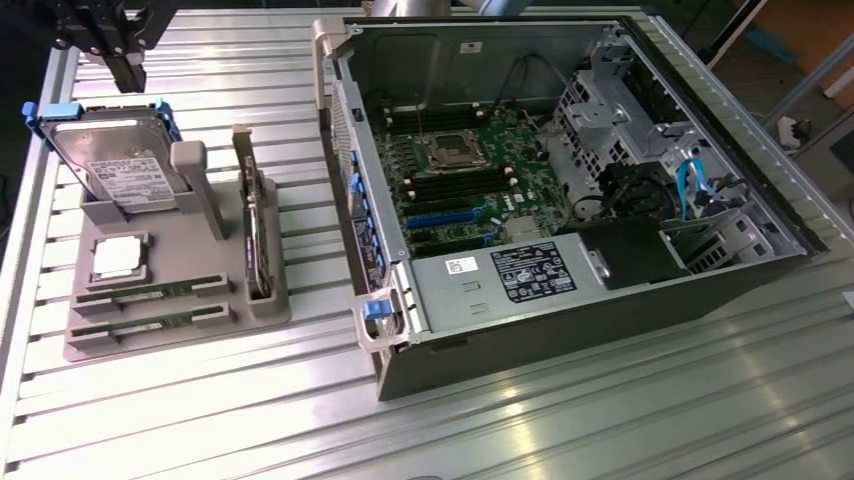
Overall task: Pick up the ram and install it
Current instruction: 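Reach for the ram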
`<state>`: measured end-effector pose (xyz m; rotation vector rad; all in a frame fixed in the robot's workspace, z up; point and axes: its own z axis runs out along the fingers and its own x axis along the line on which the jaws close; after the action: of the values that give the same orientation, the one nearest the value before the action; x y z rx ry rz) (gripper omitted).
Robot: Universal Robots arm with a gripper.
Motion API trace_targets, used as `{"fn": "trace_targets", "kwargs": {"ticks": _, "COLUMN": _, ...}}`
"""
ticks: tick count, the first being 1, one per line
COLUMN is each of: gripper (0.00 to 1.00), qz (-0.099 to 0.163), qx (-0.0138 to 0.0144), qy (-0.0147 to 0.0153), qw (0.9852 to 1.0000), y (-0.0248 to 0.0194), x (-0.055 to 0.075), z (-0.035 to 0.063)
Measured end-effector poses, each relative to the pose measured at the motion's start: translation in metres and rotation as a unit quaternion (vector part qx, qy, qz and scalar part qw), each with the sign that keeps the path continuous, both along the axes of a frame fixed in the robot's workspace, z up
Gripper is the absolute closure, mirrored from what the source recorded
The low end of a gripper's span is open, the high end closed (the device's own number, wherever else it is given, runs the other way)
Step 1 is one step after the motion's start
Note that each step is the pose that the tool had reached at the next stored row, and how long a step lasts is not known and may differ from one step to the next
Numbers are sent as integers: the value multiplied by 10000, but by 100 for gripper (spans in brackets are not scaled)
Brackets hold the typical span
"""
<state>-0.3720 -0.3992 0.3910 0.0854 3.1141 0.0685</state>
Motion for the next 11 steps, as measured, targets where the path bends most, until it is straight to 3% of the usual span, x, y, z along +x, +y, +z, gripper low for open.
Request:
{"fn": "trace_targets", "kwargs": {"ticks": 4, "gripper": 89, "qz": -183, "qx": 0, "qy": 0, "qw": 9998, "y": 0, "x": 0, "z": 0}}
{"fn": "trace_targets", "kwargs": {"ticks": 11, "gripper": 89, "qz": -189, "qx": 0, "qy": 0, "qw": 9998, "y": -3, "x": -2, "z": 0}}
